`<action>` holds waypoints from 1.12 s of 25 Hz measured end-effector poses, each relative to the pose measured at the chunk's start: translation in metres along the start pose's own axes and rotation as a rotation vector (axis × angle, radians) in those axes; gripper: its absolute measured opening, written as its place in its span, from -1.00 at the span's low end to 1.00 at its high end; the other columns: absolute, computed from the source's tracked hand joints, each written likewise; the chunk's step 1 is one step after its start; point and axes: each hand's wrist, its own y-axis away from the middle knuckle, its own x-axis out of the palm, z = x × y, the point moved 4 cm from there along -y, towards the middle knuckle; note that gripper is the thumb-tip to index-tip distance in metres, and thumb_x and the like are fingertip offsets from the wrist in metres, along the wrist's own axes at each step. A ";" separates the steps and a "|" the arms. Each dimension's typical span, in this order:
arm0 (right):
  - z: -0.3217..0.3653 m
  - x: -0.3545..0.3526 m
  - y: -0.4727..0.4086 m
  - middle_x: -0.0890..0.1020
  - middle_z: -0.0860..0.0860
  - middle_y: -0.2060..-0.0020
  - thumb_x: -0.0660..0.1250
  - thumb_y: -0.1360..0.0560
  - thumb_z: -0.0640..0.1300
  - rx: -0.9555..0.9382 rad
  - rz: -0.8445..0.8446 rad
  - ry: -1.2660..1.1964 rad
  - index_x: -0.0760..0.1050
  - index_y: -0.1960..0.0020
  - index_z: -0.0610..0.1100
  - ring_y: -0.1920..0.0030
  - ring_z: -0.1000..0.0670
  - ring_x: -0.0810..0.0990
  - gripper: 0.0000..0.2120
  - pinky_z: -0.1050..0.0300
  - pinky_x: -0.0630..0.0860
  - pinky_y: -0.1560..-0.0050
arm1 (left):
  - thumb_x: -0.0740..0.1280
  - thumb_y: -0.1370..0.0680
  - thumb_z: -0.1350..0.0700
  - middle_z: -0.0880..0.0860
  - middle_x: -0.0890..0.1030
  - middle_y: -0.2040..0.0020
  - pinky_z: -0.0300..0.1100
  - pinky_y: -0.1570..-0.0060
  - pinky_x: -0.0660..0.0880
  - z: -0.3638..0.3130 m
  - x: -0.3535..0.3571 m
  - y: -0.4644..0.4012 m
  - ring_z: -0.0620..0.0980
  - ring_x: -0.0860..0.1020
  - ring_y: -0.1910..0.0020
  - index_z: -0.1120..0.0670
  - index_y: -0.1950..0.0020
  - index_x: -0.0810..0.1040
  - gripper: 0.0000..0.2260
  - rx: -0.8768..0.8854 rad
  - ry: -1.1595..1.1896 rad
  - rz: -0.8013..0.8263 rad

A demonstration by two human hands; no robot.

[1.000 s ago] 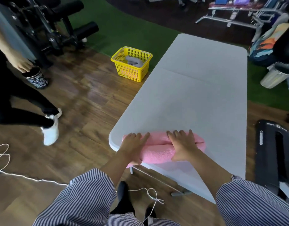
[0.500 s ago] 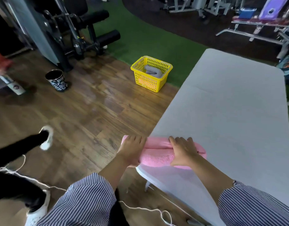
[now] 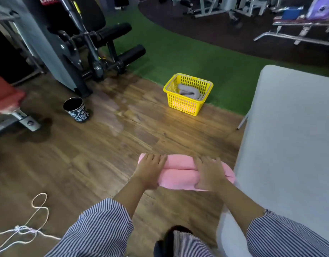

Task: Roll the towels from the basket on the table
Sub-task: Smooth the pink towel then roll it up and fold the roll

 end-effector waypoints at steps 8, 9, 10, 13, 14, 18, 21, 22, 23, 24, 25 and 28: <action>0.007 -0.014 -0.122 0.47 -0.01 -0.16 0.42 -0.16 0.20 -0.026 0.066 -0.026 0.23 -0.34 -0.04 -0.17 -0.07 0.45 -0.16 -0.08 0.30 -0.14 | 0.42 -0.34 -0.05 0.13 0.33 -0.35 -0.06 -0.35 0.21 0.089 0.012 -0.074 0.13 0.34 -0.27 0.14 -0.49 0.07 -0.15 0.018 0.029 0.047; 0.008 -0.015 -0.144 0.47 -0.01 -0.16 0.42 -0.16 0.20 -0.033 0.080 -0.022 0.23 -0.34 -0.04 -0.17 -0.07 0.44 -0.16 -0.09 0.29 -0.13 | 0.43 -0.33 -0.04 0.13 0.32 -0.35 -0.06 -0.34 0.21 0.105 0.016 -0.088 0.13 0.34 -0.28 0.14 -0.49 0.08 -0.15 0.016 0.034 0.053; 0.007 -0.016 -0.170 0.46 -0.02 -0.17 0.41 -0.16 0.21 -0.039 0.091 -0.023 0.22 -0.35 -0.04 -0.18 -0.07 0.43 -0.16 -0.11 0.28 -0.15 | 0.45 -0.31 -0.05 0.13 0.34 -0.35 -0.06 -0.32 0.24 0.123 0.020 -0.106 0.13 0.36 -0.27 0.15 -0.49 0.11 -0.14 0.016 0.047 0.062; -0.012 -0.028 -0.251 0.45 -0.02 -0.20 0.40 -0.19 0.21 -0.031 0.071 -0.040 0.19 -0.38 -0.04 -0.21 -0.08 0.41 -0.15 -0.16 0.23 -0.21 | 0.52 -0.12 -0.13 0.05 0.51 -0.17 -0.12 -0.16 0.41 0.176 0.029 -0.176 0.05 0.51 -0.08 0.10 -0.37 0.35 -0.13 -0.022 0.080 0.067; -0.025 -0.037 -0.283 0.45 -0.03 -0.20 0.41 -0.18 0.21 -0.023 0.067 -0.032 0.20 -0.38 -0.04 -0.22 -0.09 0.42 -0.14 -0.16 0.24 -0.20 | 0.52 0.00 -0.16 0.01 0.57 -0.05 -0.15 -0.04 0.47 0.195 0.027 -0.208 0.01 0.54 0.04 0.07 -0.28 0.44 -0.12 -0.031 0.102 0.083; -0.079 -0.073 -0.385 0.43 -0.05 -0.24 0.37 -0.17 0.22 0.044 0.039 -0.046 0.18 -0.41 -0.04 -0.26 -0.10 0.40 -0.11 -0.13 0.26 -0.19 | 0.47 0.20 -0.18 -0.01 0.57 0.17 -0.15 0.24 0.49 0.255 0.000 -0.331 -0.01 0.53 0.26 0.07 -0.10 0.50 -0.12 0.014 0.090 0.024; -0.120 -0.103 -0.456 0.42 -0.05 -0.24 0.38 -0.17 0.22 0.090 0.031 -0.069 0.19 -0.41 -0.04 -0.26 -0.10 0.39 -0.11 -0.08 0.28 -0.18 | 0.49 0.17 -0.22 0.02 0.57 0.16 -0.12 0.21 0.49 0.288 -0.020 -0.414 0.03 0.53 0.25 0.11 -0.13 0.52 -0.09 0.054 0.101 -0.025; -0.129 -0.109 -0.477 0.44 -0.06 -0.23 0.40 -0.15 0.20 0.087 0.025 -0.062 0.22 -0.40 -0.05 -0.24 -0.11 0.41 -0.11 -0.09 0.30 -0.16 | 0.49 0.17 -0.20 0.03 0.57 0.15 -0.12 0.20 0.51 0.299 -0.022 -0.436 0.04 0.54 0.24 0.12 -0.14 0.51 -0.09 0.064 0.098 -0.012; -0.137 -0.111 -0.497 0.46 -0.06 -0.21 0.41 -0.14 0.19 0.087 0.030 -0.054 0.24 -0.39 -0.06 -0.22 -0.11 0.43 -0.11 -0.09 0.32 -0.13 | 0.48 0.16 -0.18 0.03 0.57 0.14 -0.13 0.18 0.53 0.309 -0.025 -0.457 0.04 0.54 0.23 0.12 -0.13 0.51 -0.10 0.073 0.096 -0.008; -0.146 -0.114 -0.519 0.46 -0.06 -0.20 0.41 -0.15 0.19 0.100 0.043 -0.055 0.24 -0.39 -0.07 -0.22 -0.12 0.43 -0.12 -0.08 0.33 -0.11 | 0.47 0.15 -0.17 0.03 0.57 0.14 -0.13 0.18 0.54 0.321 -0.027 -0.481 0.04 0.53 0.23 0.12 -0.12 0.50 -0.13 0.085 0.097 -0.007; -0.154 -0.117 -0.539 0.44 -0.06 -0.20 0.41 -0.16 0.18 0.114 0.047 -0.061 0.21 -0.40 -0.07 -0.23 -0.12 0.41 -0.12 -0.07 0.32 -0.10 | 0.47 0.14 -0.17 0.02 0.57 0.14 -0.13 0.18 0.54 0.331 -0.027 -0.504 0.03 0.53 0.23 0.11 -0.11 0.49 -0.15 0.107 0.101 -0.007; -0.180 -0.119 -0.597 0.36 -0.05 -0.27 0.38 -0.21 0.21 0.185 0.056 -0.071 0.10 -0.44 -0.07 -0.29 -0.10 0.32 -0.08 -0.07 0.27 -0.15 | 0.46 0.15 -0.16 0.00 0.57 0.15 -0.15 0.20 0.52 0.362 -0.026 -0.576 0.02 0.52 0.24 0.08 -0.09 0.43 -0.16 0.203 0.101 -0.041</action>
